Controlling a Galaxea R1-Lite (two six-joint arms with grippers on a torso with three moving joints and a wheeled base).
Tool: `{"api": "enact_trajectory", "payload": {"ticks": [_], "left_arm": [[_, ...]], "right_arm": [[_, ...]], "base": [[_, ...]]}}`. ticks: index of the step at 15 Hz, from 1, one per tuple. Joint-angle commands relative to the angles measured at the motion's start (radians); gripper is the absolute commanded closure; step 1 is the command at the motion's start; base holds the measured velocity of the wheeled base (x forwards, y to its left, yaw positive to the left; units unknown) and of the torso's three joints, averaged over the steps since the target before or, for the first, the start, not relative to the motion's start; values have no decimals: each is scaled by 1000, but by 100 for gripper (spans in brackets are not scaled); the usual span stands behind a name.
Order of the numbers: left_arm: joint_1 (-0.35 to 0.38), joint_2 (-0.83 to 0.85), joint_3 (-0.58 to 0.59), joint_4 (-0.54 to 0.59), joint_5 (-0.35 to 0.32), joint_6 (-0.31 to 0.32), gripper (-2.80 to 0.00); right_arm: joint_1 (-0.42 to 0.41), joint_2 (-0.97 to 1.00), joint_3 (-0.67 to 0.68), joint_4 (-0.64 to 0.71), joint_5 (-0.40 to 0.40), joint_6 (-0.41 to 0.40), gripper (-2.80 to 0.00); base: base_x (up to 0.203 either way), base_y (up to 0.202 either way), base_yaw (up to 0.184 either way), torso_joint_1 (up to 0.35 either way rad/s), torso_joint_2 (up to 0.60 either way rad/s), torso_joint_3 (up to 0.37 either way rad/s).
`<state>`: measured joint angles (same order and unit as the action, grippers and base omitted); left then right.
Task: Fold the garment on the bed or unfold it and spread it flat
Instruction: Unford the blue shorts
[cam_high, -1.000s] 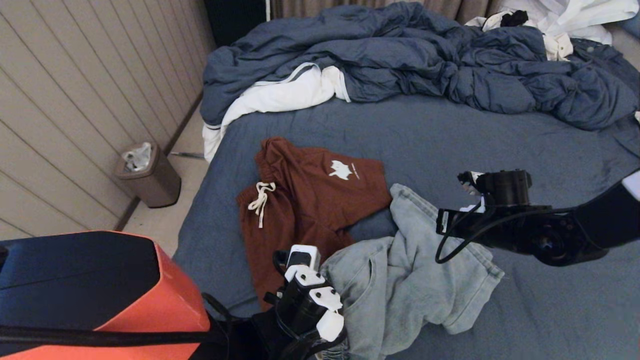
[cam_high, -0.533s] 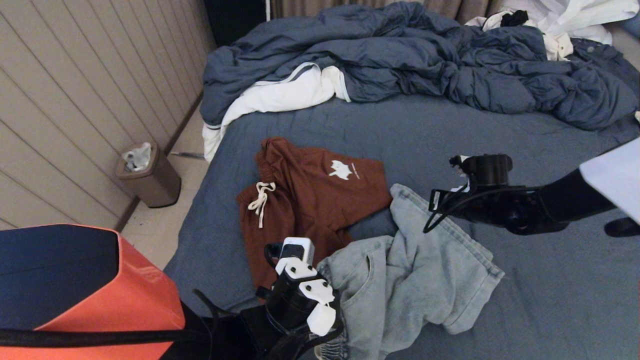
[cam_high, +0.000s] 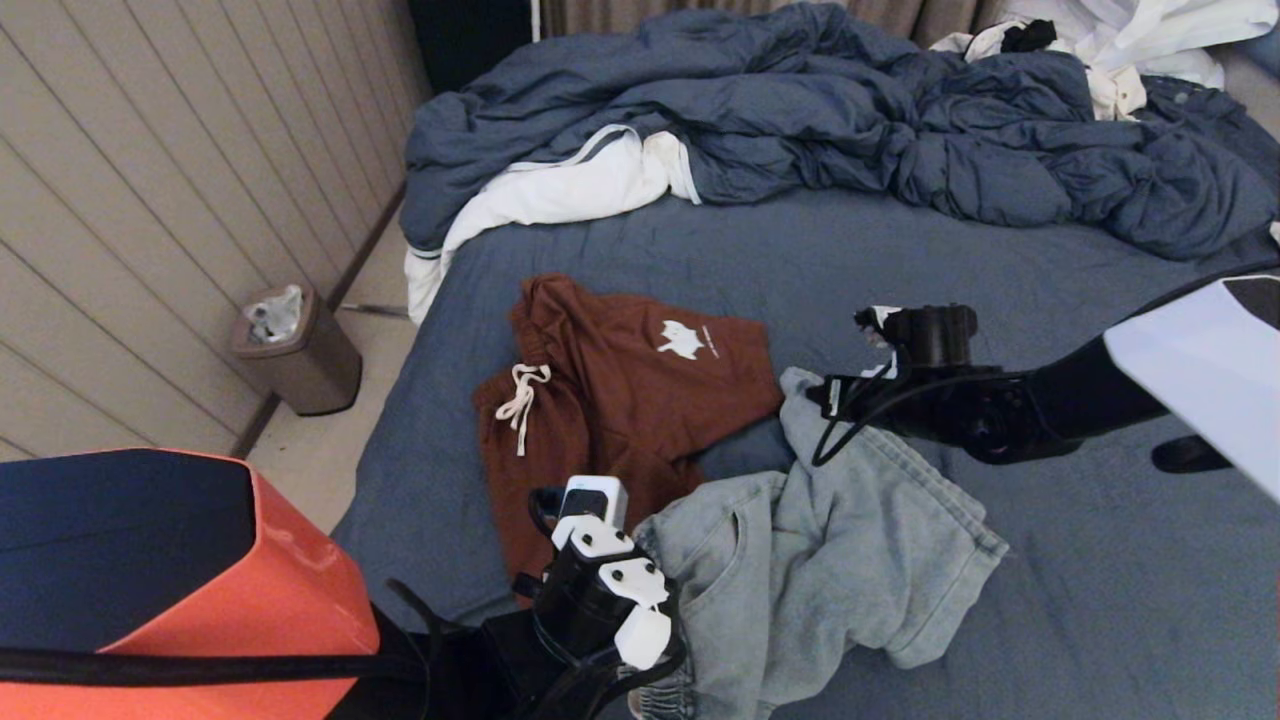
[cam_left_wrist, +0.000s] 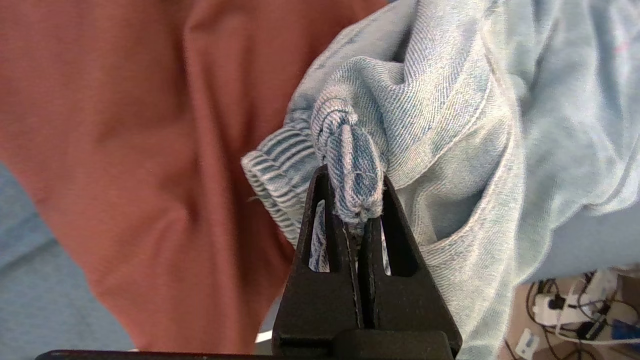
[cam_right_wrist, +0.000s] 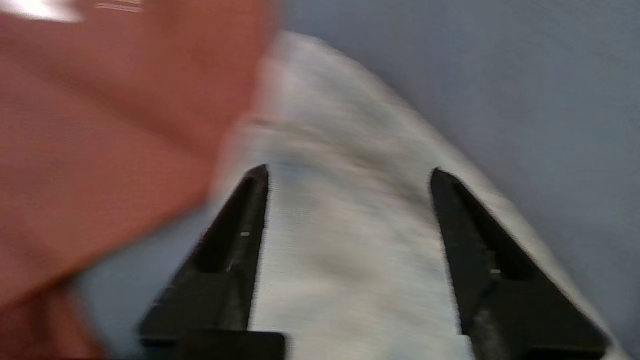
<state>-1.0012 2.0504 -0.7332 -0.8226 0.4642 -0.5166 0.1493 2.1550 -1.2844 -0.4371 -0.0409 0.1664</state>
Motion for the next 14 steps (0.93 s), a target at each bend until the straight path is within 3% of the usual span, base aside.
{"api": "enact_trajectory", "payload": {"ticks": [1,5,7,11,12,14], "left_arm": [[14,13,-4,-5,4,-3,0],[19,22,-6,-10,2,-3,0],[21,31,-9,-12,3,-2,0],[38,33,-12,-10,2,0,0],[38,33,-12,-10,2,0,0],[38,34,-14,-12,2,-2,0]], "right_arm": [[31,3,-3,-17,-1,2,-280],[57,53,-39,-35,-11,3,-280],[56,106,-87,-35,-68,-3,-280],[61,123,-92,-34,-94,-21,-280],[61,123,-92,-34,-94,-21,0],[59,121,-91,-33,-94,-21,0]], "base": [[0,0,0,0,0,0],[0,0,0,0,0,0],[0,0,0,0,0,0],[0,0,0,0,0,0],[0,0,0,0,0,0],[0,0,0,0,0,0]]}}
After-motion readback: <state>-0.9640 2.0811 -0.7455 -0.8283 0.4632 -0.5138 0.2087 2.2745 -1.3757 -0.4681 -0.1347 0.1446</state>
